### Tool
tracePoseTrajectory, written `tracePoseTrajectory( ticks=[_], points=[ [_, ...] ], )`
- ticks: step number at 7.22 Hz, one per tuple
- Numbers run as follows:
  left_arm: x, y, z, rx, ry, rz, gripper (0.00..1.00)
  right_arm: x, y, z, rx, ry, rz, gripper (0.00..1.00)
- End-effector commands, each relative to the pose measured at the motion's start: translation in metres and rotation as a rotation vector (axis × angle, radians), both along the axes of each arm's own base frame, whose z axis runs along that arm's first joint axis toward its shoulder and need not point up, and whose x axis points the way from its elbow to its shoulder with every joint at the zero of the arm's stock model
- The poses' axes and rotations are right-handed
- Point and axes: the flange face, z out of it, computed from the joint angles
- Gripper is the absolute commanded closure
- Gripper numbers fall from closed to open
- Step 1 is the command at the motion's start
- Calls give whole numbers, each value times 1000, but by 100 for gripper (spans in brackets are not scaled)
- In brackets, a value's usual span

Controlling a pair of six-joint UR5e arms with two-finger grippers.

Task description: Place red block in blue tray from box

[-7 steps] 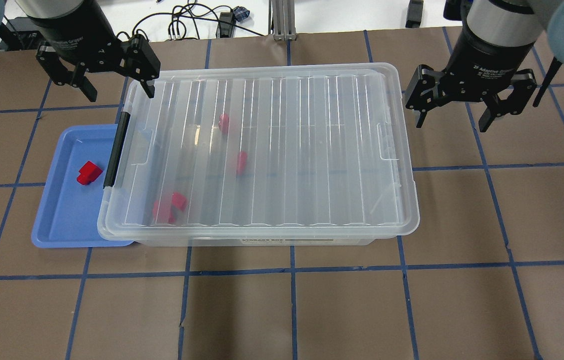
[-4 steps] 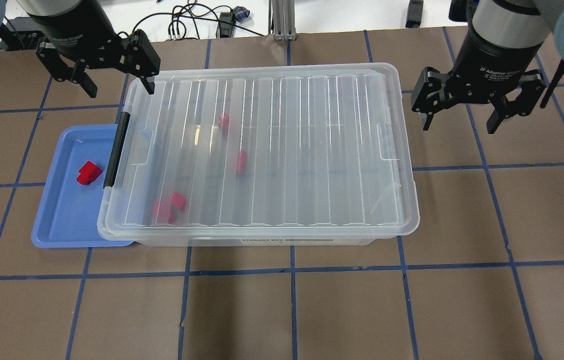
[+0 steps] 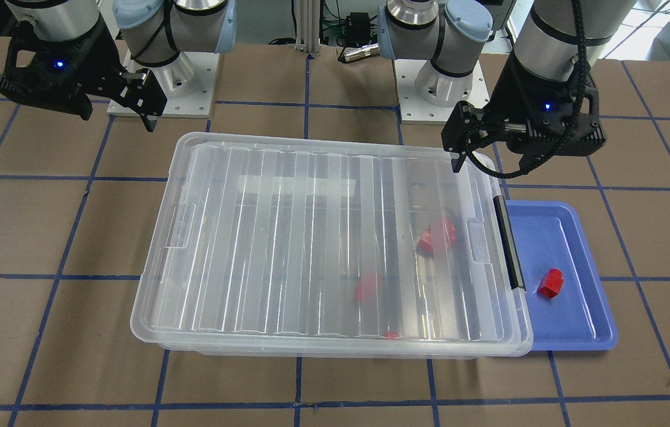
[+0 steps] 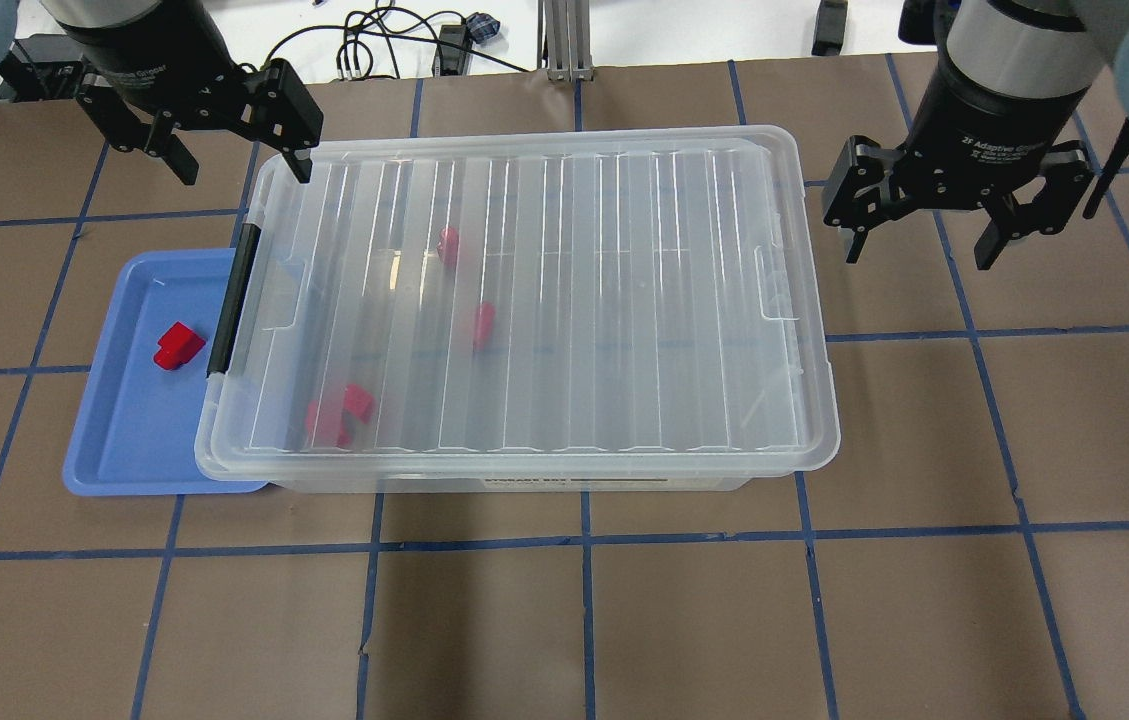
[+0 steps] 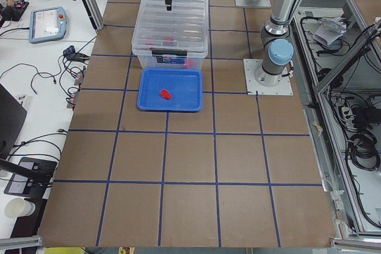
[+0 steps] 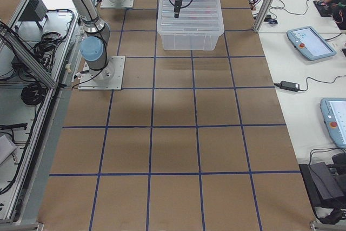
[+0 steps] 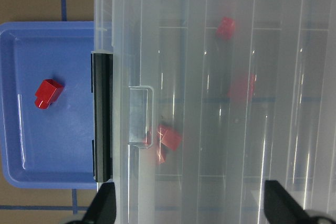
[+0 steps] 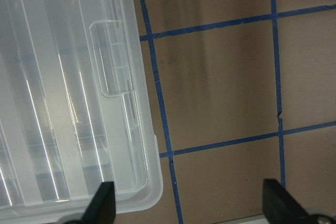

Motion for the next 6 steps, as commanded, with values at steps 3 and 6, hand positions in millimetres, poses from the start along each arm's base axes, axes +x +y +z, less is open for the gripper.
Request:
tracePoseTrajectory(
  ticks=[3, 6],
  points=[
    [-2, 0, 3, -6, 15, 6, 0, 5, 1, 5, -12, -51, 17, 0],
    [-2, -3, -2, 0, 22, 15, 0, 3, 1, 6, -15, -47, 15, 0]
  ],
)
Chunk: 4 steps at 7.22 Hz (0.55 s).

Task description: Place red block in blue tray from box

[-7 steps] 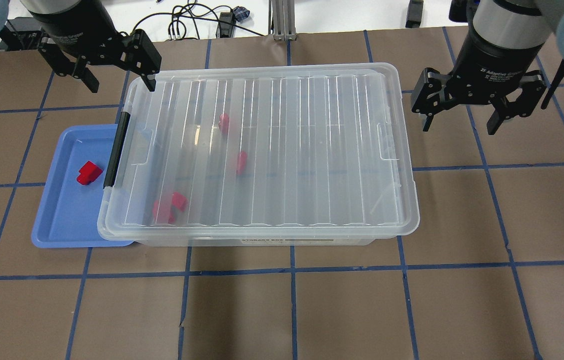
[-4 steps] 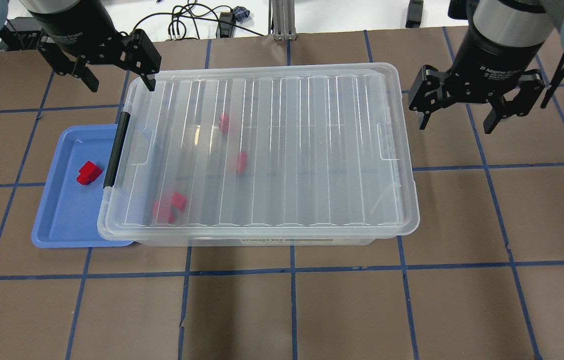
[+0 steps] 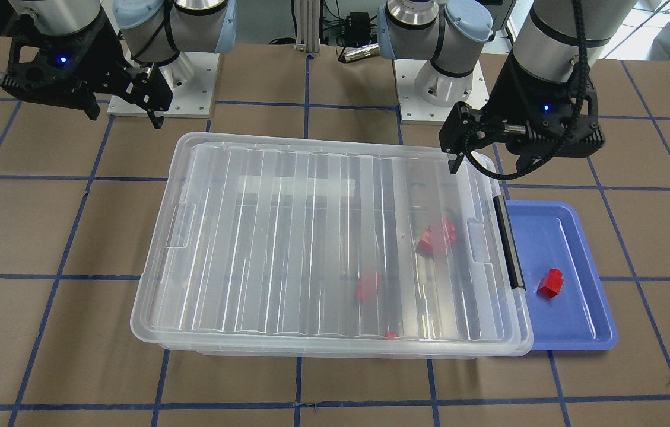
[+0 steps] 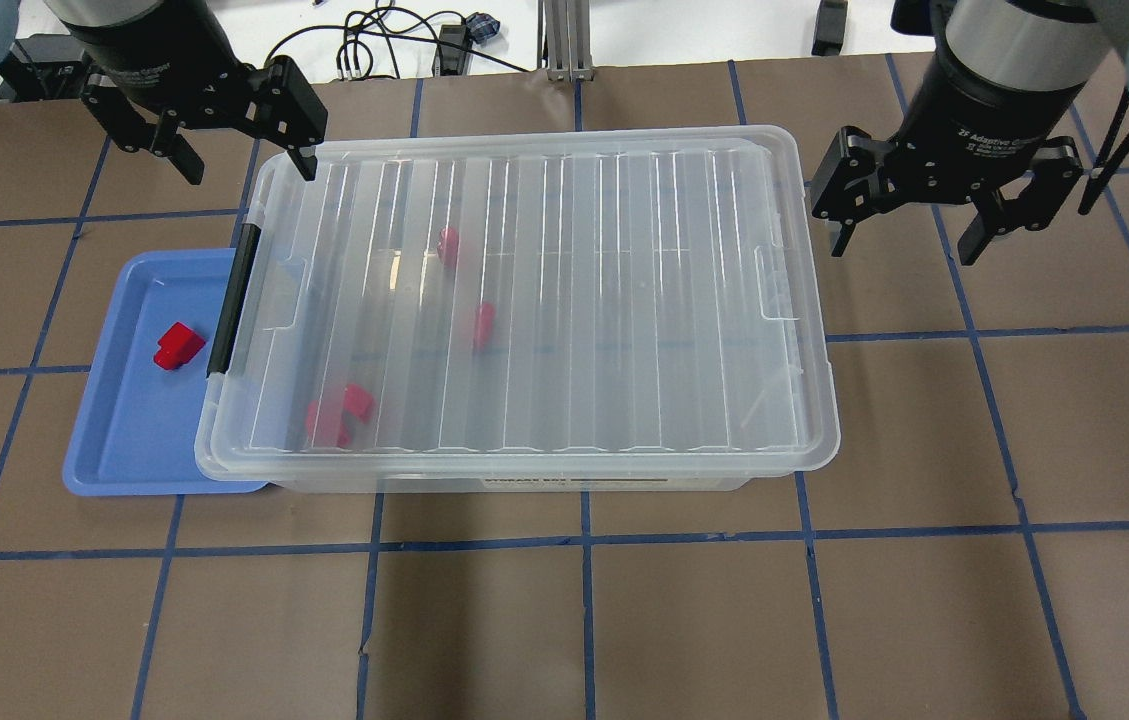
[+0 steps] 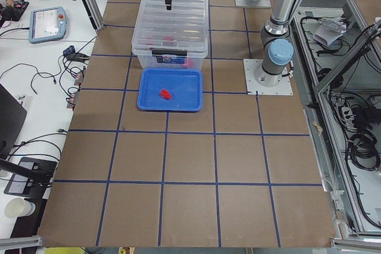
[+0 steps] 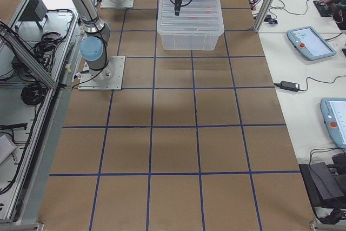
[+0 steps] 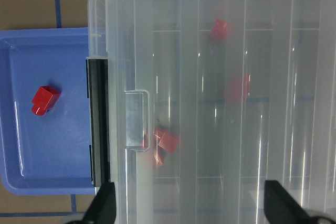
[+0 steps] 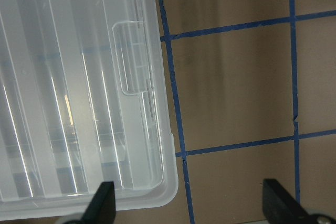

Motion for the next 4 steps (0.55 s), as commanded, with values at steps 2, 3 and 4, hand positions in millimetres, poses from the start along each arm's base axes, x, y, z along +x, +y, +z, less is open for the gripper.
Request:
tracePoseTrajectory(
  ticks=[2, 3, 4],
  points=[
    [-1, -1, -2, 1, 5, 2, 0, 0, 2, 3, -13, 4, 1, 0],
    [-1, -1, -2, 1, 5, 1, 0, -1, 5, 5, -15, 11, 1, 0],
    [-1, 0, 0, -3, 5, 1, 0, 0, 7, 7, -22, 12, -2, 0]
  ],
)
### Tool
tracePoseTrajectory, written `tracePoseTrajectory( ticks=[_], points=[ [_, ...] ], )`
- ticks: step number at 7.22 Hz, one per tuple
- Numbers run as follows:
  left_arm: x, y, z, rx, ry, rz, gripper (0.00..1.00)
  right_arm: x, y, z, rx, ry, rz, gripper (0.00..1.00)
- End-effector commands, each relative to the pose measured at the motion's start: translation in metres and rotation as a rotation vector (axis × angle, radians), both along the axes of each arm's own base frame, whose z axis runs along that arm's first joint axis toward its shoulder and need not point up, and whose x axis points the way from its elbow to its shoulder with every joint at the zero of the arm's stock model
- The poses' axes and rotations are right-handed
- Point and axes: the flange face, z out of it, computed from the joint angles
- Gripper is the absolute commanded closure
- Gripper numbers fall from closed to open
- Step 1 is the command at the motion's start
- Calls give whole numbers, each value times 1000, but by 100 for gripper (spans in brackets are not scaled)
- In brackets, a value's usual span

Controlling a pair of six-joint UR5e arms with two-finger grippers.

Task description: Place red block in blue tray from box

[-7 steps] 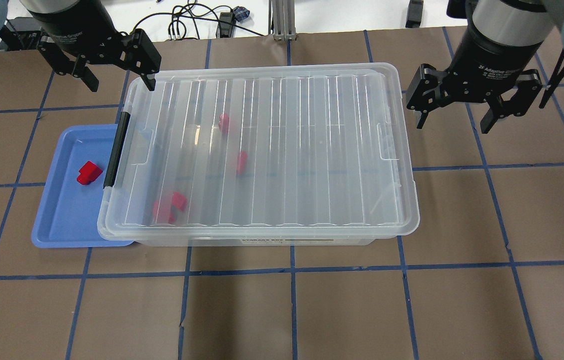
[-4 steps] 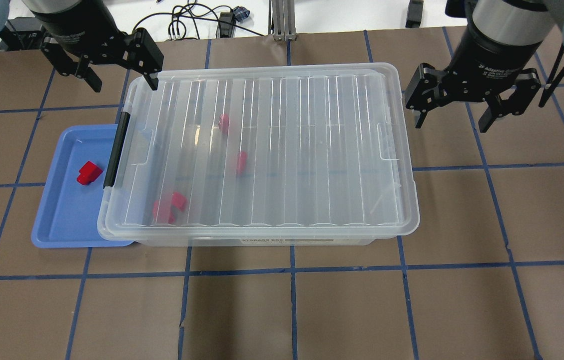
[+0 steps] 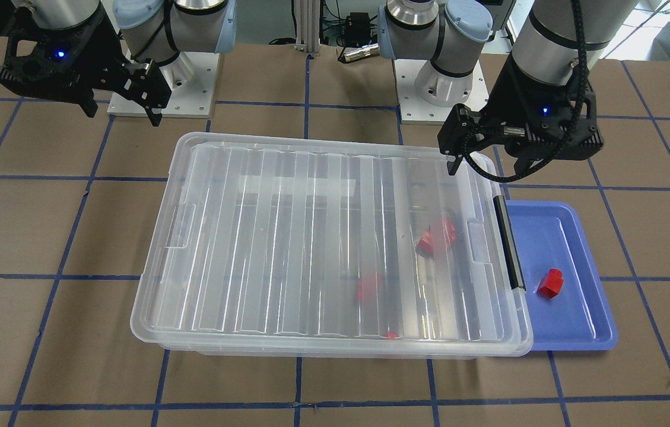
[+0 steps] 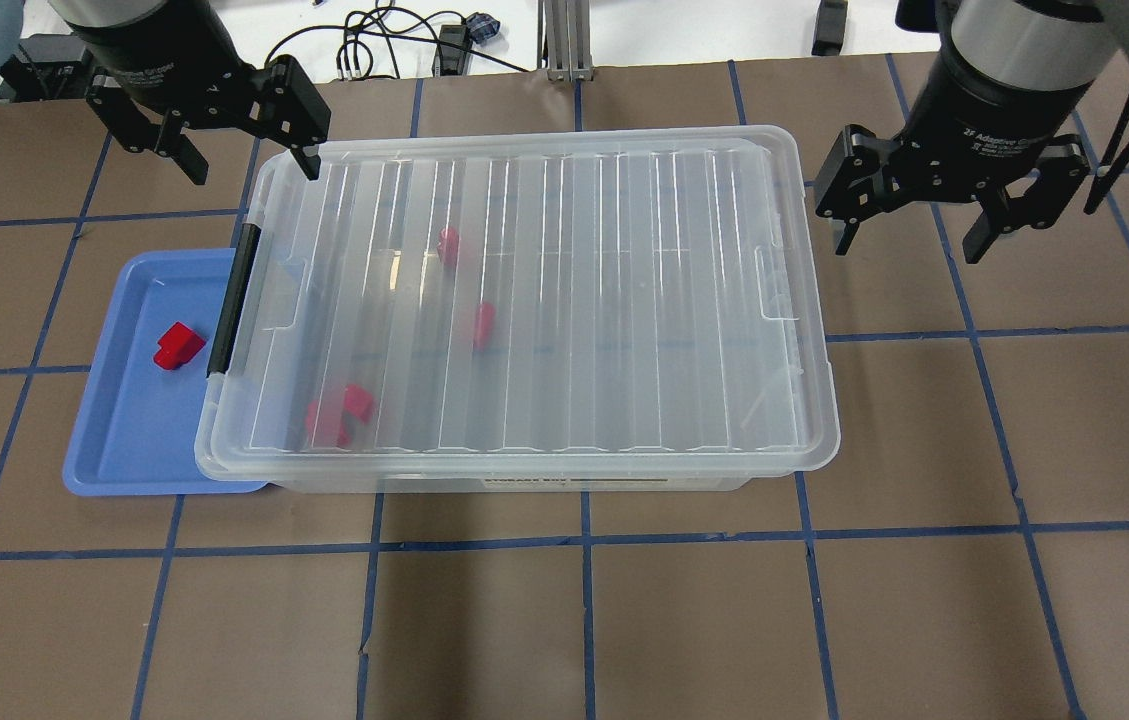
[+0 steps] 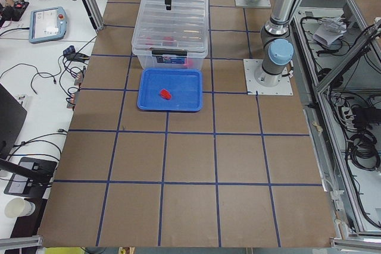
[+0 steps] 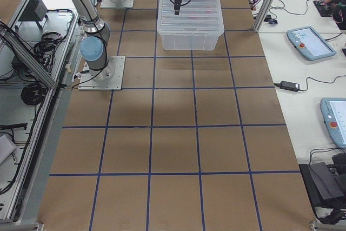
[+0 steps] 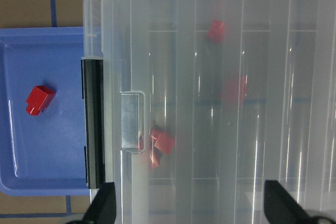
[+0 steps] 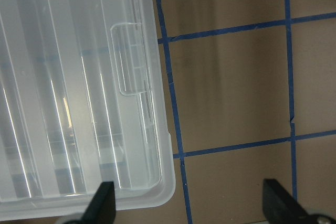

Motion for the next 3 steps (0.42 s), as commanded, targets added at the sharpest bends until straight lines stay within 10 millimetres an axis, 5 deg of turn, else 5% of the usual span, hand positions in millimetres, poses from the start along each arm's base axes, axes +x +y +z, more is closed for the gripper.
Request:
tracePoseTrajectory(
  ticks=[1, 3],
  points=[
    [0, 2, 3, -4, 0, 0, 0, 0, 3, 1, -6, 3, -8, 0],
    [1, 1, 3, -6, 1, 1, 0, -1, 4, 3, -9, 6, -10, 0]
  ],
)
